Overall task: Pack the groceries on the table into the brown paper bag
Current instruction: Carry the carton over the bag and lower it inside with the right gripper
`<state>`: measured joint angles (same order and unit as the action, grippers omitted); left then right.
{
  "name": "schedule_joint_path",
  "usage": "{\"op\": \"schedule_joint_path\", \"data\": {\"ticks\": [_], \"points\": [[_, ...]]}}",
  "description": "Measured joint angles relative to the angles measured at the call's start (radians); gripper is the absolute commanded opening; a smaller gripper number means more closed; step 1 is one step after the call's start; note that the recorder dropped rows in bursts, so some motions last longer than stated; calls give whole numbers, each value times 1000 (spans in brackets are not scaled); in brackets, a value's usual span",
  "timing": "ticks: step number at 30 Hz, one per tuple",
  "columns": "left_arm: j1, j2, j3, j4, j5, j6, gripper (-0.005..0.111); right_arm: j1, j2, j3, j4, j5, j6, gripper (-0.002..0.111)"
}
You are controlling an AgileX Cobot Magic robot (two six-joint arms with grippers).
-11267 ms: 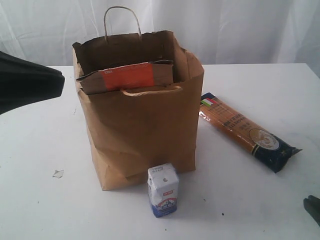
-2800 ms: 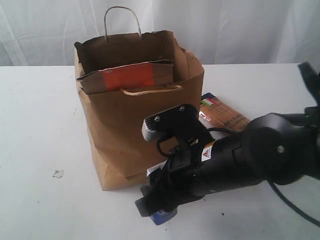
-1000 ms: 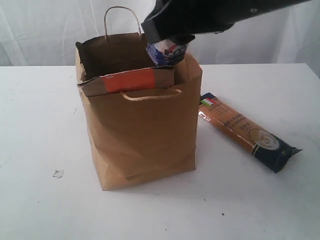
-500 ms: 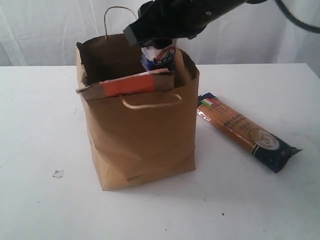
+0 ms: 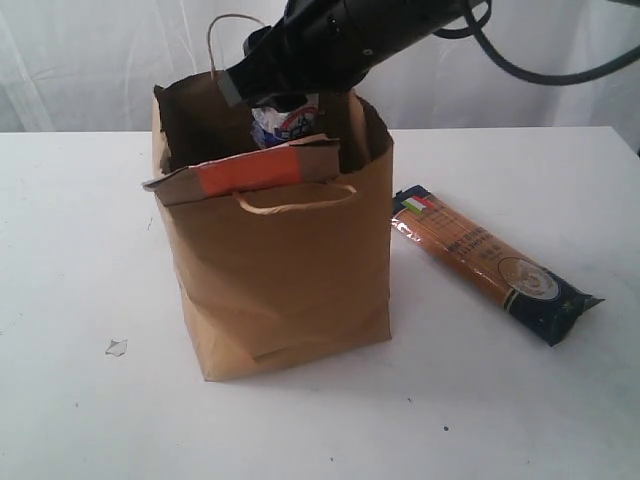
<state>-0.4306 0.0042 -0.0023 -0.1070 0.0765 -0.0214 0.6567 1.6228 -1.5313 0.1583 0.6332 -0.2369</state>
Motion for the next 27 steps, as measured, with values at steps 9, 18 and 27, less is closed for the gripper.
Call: {"op": "schedule_joint_path", "data": {"ticks": [9,18,27], "points": [[0,0,0,0,0,0,0,0,41,-20,10,23,0,8],[0,0,0,0,0,0,0,0,59,-75,16,89,0,8],[0,0,0,0,0,0,0,2,59,-103,16,147,-16,8]]}}
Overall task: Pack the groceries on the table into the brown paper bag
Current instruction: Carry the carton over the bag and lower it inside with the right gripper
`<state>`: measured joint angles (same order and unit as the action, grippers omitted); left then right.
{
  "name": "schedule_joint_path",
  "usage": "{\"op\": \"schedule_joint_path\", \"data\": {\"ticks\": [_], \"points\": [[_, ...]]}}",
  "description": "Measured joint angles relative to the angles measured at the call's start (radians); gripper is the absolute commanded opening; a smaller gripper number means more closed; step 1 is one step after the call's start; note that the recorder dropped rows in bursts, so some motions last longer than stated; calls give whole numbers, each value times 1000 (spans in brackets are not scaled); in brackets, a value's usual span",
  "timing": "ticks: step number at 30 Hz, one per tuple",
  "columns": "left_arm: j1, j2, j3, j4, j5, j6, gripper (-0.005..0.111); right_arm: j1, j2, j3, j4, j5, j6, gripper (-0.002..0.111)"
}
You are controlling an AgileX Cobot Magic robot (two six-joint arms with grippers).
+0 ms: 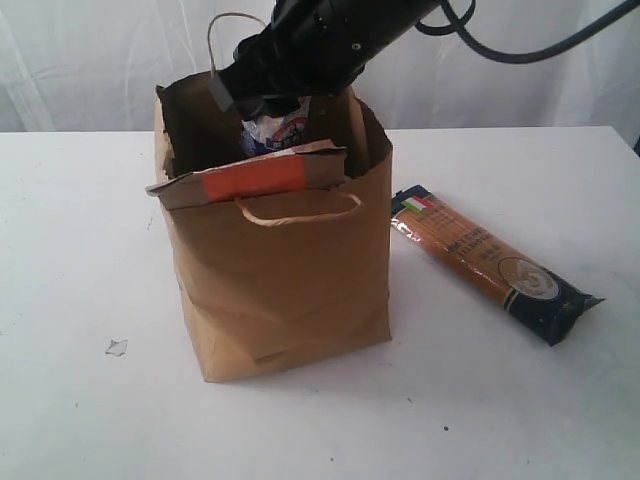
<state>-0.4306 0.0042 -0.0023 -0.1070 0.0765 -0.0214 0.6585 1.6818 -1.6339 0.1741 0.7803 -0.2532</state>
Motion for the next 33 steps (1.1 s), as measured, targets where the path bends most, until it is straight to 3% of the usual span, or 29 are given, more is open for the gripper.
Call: {"op": "schedule_joint_path", "data": {"ticks": [22,33], "points": [[0,0,0,0,0,0,0,58,-69,-29,8,47,-1,8],[0,0,0,0,0,0,0,58,6,-41,4,35,9,8]]}}
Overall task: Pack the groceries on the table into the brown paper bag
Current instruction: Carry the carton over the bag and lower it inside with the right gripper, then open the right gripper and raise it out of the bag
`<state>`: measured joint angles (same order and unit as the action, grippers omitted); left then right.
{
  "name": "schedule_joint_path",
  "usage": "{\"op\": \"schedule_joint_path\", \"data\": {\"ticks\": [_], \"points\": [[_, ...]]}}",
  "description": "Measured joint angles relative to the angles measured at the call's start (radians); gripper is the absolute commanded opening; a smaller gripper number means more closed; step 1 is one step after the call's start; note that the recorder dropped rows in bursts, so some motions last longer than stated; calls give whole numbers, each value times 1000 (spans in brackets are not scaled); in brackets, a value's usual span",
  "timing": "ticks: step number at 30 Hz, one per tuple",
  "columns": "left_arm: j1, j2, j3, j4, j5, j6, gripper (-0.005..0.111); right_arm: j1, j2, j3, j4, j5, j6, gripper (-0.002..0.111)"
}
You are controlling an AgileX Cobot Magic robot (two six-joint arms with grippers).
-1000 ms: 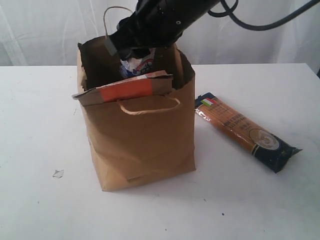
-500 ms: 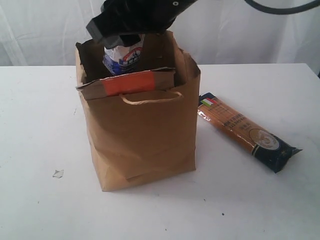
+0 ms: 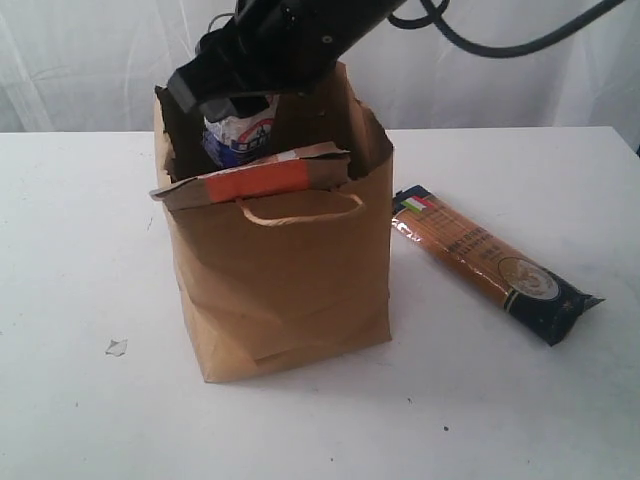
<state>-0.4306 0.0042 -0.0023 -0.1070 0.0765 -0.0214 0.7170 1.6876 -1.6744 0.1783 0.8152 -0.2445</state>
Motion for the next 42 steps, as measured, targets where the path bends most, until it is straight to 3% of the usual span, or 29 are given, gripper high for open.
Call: {"op": "schedule_joint_path", "data": {"ticks": [12,18,28,31,38,42], "points": [[0,0,0,0,0,0,0,-5,44,0,-116,-34,2,8],[0,0,0,0,0,0,0,-51,44,4,-218,17,38,8],[0,0,0,0,0,0,0,-83,46,4,-234,71,61,9],[0,0,0,0,0,0,0,-83,46,4,-221,77,61,20],[0,0,0,0,0,0,0,-84,46,2,-206,113,61,72],[0,0,0,0,0,0,0,-84,46,2,-178,146,51,73]]}}
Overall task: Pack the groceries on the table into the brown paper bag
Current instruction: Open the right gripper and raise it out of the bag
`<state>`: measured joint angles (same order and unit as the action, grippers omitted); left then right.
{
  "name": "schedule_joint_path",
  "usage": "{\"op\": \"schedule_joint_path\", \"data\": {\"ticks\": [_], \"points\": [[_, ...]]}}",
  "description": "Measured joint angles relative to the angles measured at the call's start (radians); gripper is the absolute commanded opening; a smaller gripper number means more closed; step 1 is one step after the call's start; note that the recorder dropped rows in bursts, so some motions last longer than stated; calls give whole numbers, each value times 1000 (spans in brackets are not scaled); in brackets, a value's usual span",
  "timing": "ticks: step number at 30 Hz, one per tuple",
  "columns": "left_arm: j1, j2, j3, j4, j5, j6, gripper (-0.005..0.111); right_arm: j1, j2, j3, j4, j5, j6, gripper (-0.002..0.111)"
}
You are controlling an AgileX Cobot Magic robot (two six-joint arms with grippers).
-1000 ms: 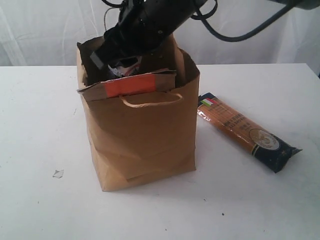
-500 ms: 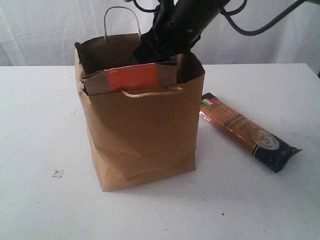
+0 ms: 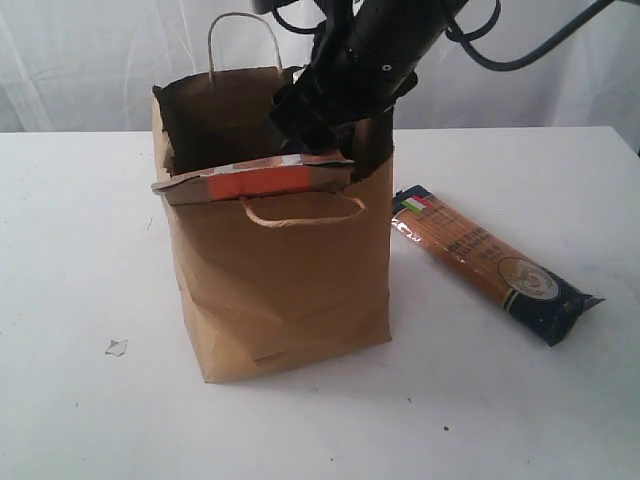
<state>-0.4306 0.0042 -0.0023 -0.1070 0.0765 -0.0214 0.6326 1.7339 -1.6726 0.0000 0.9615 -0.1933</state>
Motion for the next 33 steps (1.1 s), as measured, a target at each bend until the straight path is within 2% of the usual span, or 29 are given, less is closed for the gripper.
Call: {"op": "schedule_joint_path", "data": {"ticks": [23,28,33], "points": [[0,0,0,0,0,0,0,5,-35,0,50,3,-6,73],[0,0,0,0,0,0,0,5,-121,0,52,5,-6,73],[0,0,0,0,0,0,0,5,-240,38,50,7,14,68]]}}
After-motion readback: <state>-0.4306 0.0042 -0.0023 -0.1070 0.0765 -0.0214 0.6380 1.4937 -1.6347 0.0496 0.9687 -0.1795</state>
